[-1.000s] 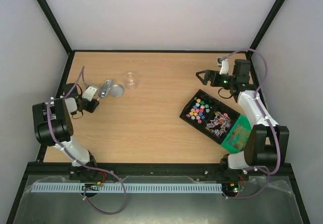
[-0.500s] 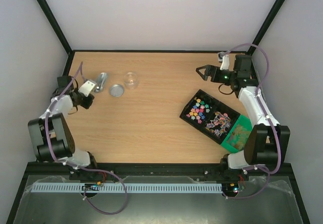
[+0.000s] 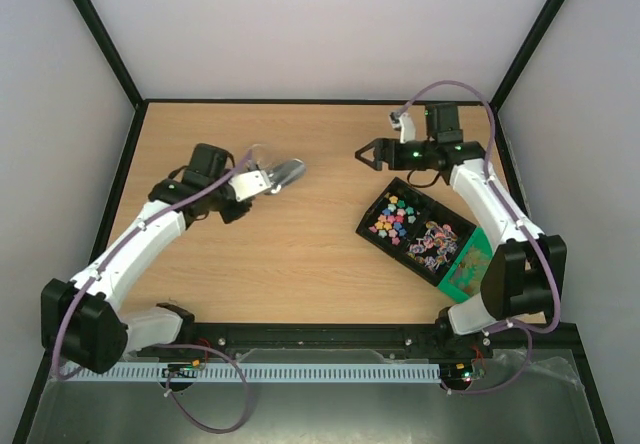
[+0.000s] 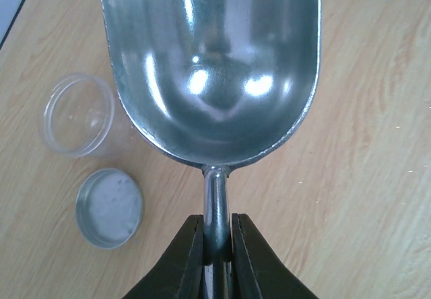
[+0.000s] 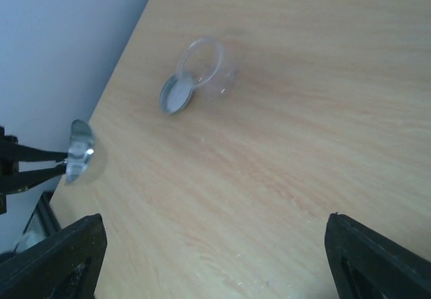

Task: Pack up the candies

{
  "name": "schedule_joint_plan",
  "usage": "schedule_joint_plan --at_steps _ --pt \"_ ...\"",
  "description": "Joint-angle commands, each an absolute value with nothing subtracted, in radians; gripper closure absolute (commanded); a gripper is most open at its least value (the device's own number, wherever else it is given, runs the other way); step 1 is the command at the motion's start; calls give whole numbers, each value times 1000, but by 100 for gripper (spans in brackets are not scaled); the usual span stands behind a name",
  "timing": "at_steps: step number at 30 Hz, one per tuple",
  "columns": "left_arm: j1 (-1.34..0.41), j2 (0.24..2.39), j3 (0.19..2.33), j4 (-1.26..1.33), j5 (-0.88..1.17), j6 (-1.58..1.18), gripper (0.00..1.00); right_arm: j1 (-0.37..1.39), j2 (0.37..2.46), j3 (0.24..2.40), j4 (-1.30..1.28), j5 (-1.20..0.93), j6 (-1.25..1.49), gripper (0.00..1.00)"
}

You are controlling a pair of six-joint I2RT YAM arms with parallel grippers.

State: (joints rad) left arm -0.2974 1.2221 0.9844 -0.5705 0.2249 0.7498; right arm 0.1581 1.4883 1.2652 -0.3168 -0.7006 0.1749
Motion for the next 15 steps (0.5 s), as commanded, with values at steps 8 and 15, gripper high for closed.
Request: schedule_joint_plan --at_steps 8,15 --pt "-638 1255 1020 -607 -71 666 98 342 1569 1293 -525 -699 44 28" --pt "-715 1269 1022 -591 -108 654 97 396 1590 1273 -560 -758 2 47"
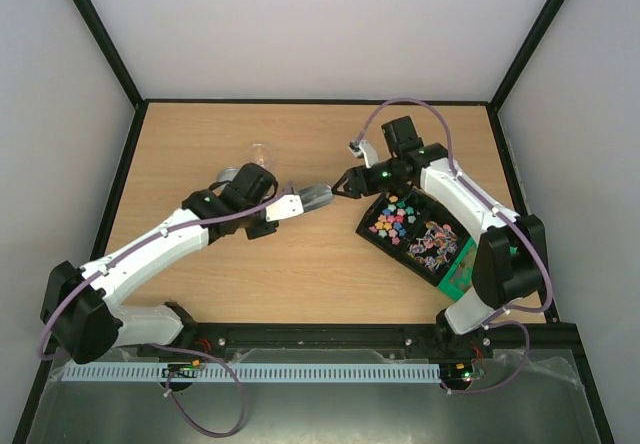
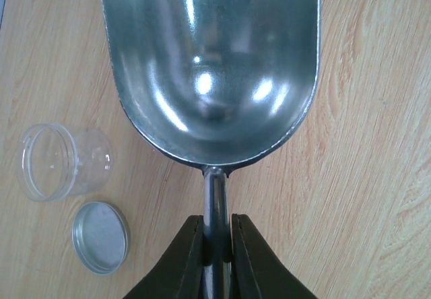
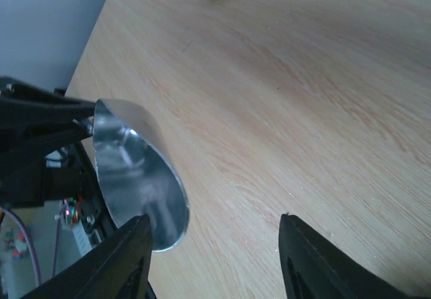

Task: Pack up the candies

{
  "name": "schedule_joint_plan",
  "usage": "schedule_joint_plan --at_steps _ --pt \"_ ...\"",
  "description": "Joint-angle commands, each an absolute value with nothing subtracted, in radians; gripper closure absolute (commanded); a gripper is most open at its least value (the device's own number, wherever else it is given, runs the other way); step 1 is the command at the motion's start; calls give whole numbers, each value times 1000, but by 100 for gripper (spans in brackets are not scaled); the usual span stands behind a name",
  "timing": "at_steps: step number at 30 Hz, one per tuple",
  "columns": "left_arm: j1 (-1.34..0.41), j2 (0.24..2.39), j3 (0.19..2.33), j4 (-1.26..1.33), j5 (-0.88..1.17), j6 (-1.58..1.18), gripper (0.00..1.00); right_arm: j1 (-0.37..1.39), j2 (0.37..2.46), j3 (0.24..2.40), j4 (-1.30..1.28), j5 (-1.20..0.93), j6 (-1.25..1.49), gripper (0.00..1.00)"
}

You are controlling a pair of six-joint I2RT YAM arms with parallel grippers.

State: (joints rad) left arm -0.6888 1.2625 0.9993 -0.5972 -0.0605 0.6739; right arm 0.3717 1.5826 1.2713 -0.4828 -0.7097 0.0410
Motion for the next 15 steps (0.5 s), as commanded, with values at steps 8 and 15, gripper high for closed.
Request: schedule_joint_plan --at_steps 8,15 --pt "-743 1275 1034 -573 -83 634 95 407 1614 1274 -544 -813 25 63" --pt "-754 1265 1045 -555 -46 619 95 420 1632 1262 -527 -835 53 86"
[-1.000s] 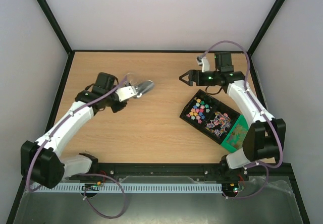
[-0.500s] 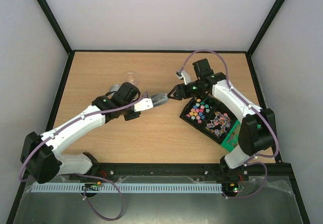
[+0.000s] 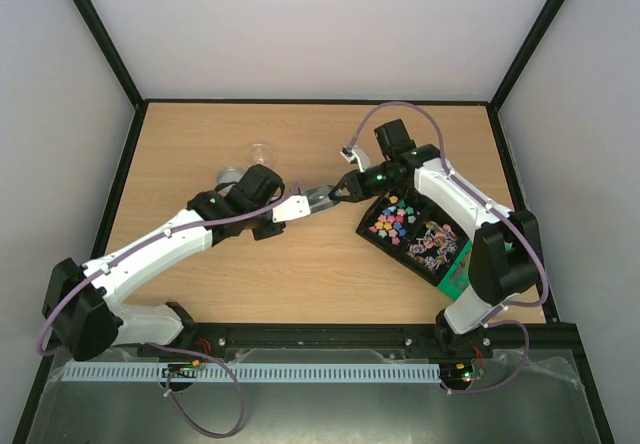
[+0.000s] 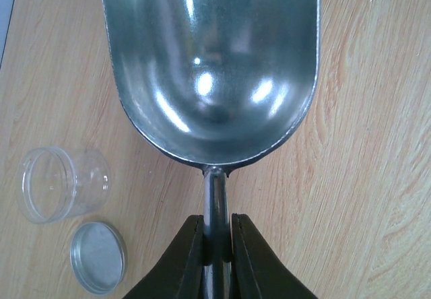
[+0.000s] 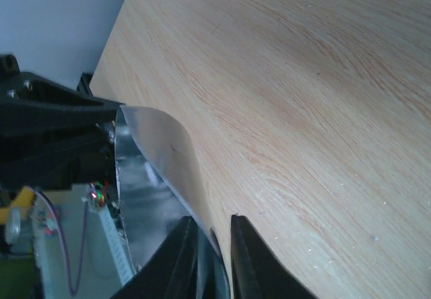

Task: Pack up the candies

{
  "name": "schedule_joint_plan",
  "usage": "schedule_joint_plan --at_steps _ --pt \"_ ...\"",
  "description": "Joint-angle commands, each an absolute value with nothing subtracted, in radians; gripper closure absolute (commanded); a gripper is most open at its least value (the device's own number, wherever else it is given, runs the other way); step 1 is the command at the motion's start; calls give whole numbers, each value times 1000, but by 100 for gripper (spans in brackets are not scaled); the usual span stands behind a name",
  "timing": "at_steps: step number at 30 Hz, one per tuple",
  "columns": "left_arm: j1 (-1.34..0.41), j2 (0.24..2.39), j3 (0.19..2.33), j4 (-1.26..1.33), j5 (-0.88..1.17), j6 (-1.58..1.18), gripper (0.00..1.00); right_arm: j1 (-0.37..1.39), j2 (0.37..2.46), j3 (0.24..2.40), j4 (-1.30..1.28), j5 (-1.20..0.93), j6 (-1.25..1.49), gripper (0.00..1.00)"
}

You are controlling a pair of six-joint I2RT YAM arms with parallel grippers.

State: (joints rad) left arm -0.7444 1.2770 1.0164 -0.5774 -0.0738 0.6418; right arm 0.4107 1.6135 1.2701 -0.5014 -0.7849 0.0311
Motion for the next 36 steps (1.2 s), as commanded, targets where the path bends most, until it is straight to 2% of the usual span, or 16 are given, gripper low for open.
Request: schedule_joint_plan --at_steps 1,3,9,15,21,27,32,36 --pt "-754 1258 1040 -549 -39 616 92 420 1633 1259 -527 -840 53 92" --pt "-726 1236 1026 -532 12 610 82 420 1638 1264 -542 -852 38 98" --pt "-538 1166 992 -503 296 579 67 403 1613 1220 -532 -944 26 99" --pt "-514 1137 989 -505 441 564 54 372 1646 1249 -595 -1047 -18 99" --pt "-477 1135 967 -416 571 561 55 316 1716 1271 -633 -1195 -36 99" --pt "-441 1178 972 -403 660 628 53 303 1732 1285 -632 -1209 -26 99" --pt "-440 1136 978 -511 626 719 50 302 1721 1273 -613 -1211 -1 99" --pt "-444 1081 925 -418 623 660 51 302 1698 1246 -565 -1227 35 99"
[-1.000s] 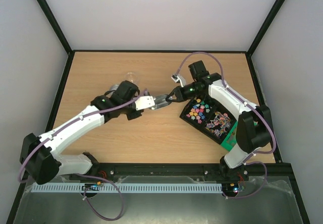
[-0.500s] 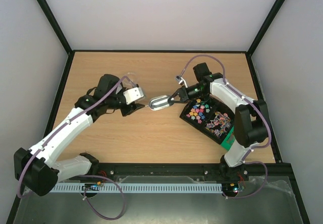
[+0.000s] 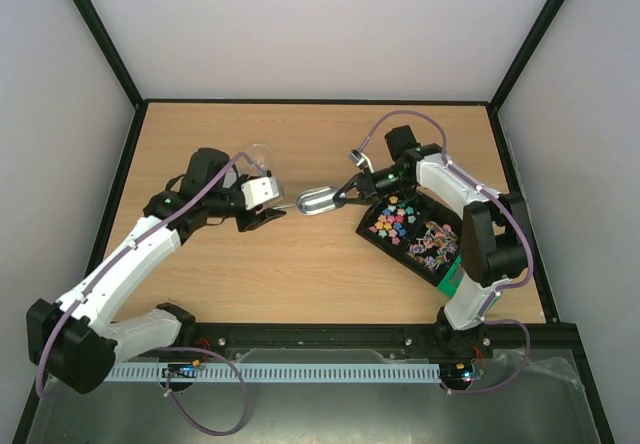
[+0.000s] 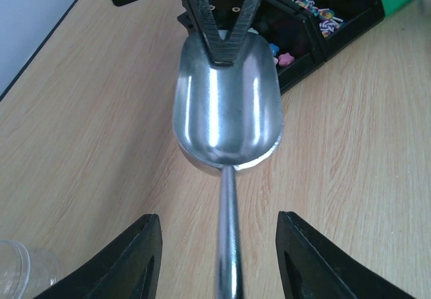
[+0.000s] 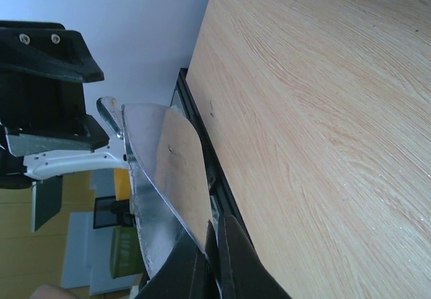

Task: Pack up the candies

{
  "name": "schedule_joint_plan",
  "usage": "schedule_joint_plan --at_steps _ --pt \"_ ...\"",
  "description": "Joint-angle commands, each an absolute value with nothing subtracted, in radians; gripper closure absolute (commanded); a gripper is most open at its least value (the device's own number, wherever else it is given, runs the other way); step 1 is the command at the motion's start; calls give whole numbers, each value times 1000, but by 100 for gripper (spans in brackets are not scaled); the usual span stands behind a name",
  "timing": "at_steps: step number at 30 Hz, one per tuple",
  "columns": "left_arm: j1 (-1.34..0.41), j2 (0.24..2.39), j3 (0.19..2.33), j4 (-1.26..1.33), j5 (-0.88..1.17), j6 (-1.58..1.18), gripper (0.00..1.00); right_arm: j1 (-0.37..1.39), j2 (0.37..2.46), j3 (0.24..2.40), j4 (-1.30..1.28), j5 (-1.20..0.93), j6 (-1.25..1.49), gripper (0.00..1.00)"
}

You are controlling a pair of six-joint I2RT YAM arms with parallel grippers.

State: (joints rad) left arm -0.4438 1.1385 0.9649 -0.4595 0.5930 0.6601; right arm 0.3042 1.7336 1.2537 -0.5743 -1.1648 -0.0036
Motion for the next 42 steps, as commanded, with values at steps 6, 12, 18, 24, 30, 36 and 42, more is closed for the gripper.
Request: schedule_joint_plan --at_steps 6,12,18,24,30,36,42 --pt "-485 1095 912 -398 603 639 55 302 1711 1249 -579 -1259 35 99" --pt "-504 1114 923 -375 555 622 64 302 1700 1243 -584 -1261 29 99" --pt "-530 1131 931 -368 531 610 73 302 1700 1239 -588 -1267 27 99" --pt "-538 1143 933 -357 519 594 81 302 1700 1237 -597 -1267 18 99" --pt "-538 1143 942 -356 513 571 97 302 1699 1237 -594 -1243 18 94" --pt "-532 1164 970 -427 478 501 98 257 1701 1415 -746 -926 -176 25" --pt "-526 1229 1030 -543 468 378 98 113 1715 1498 -828 -595 -441 16"
